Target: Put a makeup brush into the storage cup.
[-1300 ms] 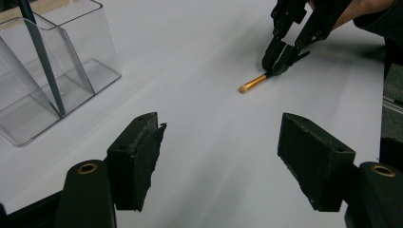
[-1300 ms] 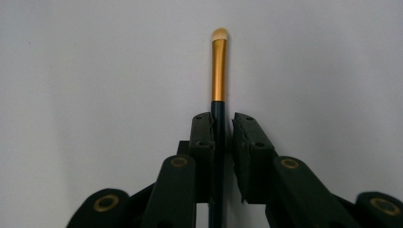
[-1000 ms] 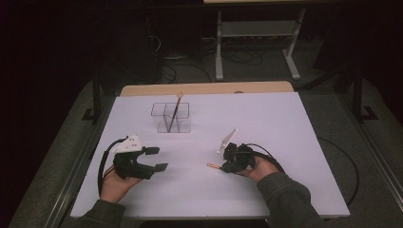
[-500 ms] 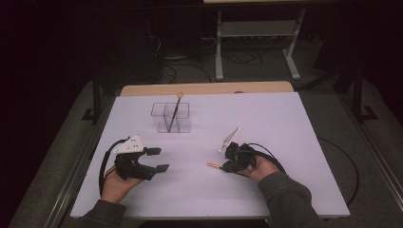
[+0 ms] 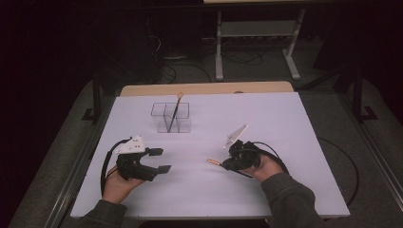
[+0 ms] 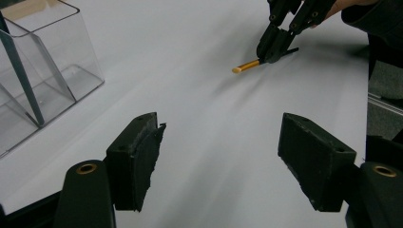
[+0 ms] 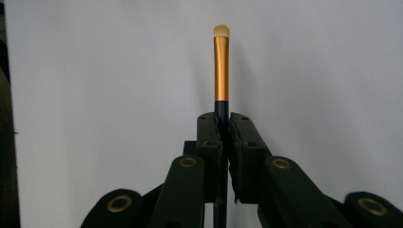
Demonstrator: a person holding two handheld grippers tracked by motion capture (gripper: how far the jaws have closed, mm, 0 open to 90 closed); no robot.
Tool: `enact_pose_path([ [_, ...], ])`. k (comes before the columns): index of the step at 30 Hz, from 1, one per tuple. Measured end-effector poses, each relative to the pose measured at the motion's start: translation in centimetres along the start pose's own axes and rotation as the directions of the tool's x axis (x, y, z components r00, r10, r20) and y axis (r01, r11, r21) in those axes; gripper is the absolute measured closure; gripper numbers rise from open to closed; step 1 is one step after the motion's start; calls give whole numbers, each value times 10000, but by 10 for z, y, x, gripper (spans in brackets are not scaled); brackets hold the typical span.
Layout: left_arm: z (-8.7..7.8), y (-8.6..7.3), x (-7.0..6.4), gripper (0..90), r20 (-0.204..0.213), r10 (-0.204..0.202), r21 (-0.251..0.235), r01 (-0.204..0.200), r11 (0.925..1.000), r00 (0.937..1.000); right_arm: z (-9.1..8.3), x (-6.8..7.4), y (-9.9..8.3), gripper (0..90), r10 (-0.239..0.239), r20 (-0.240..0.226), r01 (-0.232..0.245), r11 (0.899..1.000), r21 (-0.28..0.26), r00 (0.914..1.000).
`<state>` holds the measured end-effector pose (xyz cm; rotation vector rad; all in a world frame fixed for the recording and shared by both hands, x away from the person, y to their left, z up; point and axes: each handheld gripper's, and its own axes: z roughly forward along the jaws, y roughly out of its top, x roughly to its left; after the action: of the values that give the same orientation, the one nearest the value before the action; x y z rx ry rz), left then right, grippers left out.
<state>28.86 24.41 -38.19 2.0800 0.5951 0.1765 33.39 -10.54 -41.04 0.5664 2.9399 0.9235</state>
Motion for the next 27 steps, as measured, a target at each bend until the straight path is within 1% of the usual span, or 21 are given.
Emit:
enact_pose_path([
  [5, 0, 2, -1, 298, 121, -16, -118, 18, 9999, 9999, -8, 4, 0, 826, -94, -2, 94, 9992, -383, 10000],
  [8, 2, 5, -4, 297, 229, 10, -86, -8, 10000, 9997, -12, 7, 1, 826, -111, -5, 110, 9983, -577, 9999],
  [11, 5, 9, -6, 298, 393, 120, -94, -116, 9999, 9992, -17, 10, 1, 827, -255, 27, 256, 9958, -880, 9997],
  [12, 7, 10, -7, 298, 471, 163, -106, -158, 9998, 9988, -19, 12, 1, 826, -192, -20, 190, 9952, -956, 9998],
  [13, 9, 12, -8, 300, 520, 276, 12, -277, 9996, 9983, -20, 13, 0, 827, -291, 0, 289, 9939, -1067, 9996],
  [14, 11, 13, -10, 300, 561, 319, 93, -324, 9994, 9979, -23, 16, 0, 826, -204, -67, 195, 9935, -1123, 9998],
  [15, 13, 14, -11, 300, 615, 341, 119, -349, 9993, 9975, -24, 17, -1, 826, -324, -11, 320, 9920, -1219, 9995],
  [16, 14, 16, -11, 300, 650, 430, 166, -442, 9989, 9970, -25, 19, -1, 827, -230, -69, 220, 9916, -1273, 9997],
  [17, 16, 17, -13, 300, 711, 514, 176, -527, 9985, 9961, -26, 20, -1, 826, -272, -75, 260, 9909, -1320, 9996],
  [21, 22, 24, -17, 305, 937, 534, 216, -556, 9982, 9942, -32, 26, -3, 827, -281, -98, 262, 9862, -1636, 9996],
  [22, 23, 25, -17, 305, 990, 572, 227, -598, 9980, 9934, -33, 27, -4, 827, -338, -112, 313, 9834, -1790, 9994],
  [23, 25, 27, -18, 305, 1072, 567, 218, -594, 9980, 9926, -34, 28, -4, 826, -295, -134, 264, 9821, -1865, 9995],
  [24, 26, 30, -19, 305, 1234, 520, 206, -549, 9983, 9910, -35, 29, -5, 826, -279, -127, 248, 9800, -1972, 9995],
  [25, 28, 32, -20, 307, 1373, 568, 291, -614, 9977, 9889, -36, 31, -5, 827, -304, -135, 270, 9776, -2088, 9994],
  [27, 31, 37, -22, 309, 1466, 661, 406, -727, 9965, 9870, -37, 32, -7, 826, -371, -206, 315, 9735, -2265, 9991],
])
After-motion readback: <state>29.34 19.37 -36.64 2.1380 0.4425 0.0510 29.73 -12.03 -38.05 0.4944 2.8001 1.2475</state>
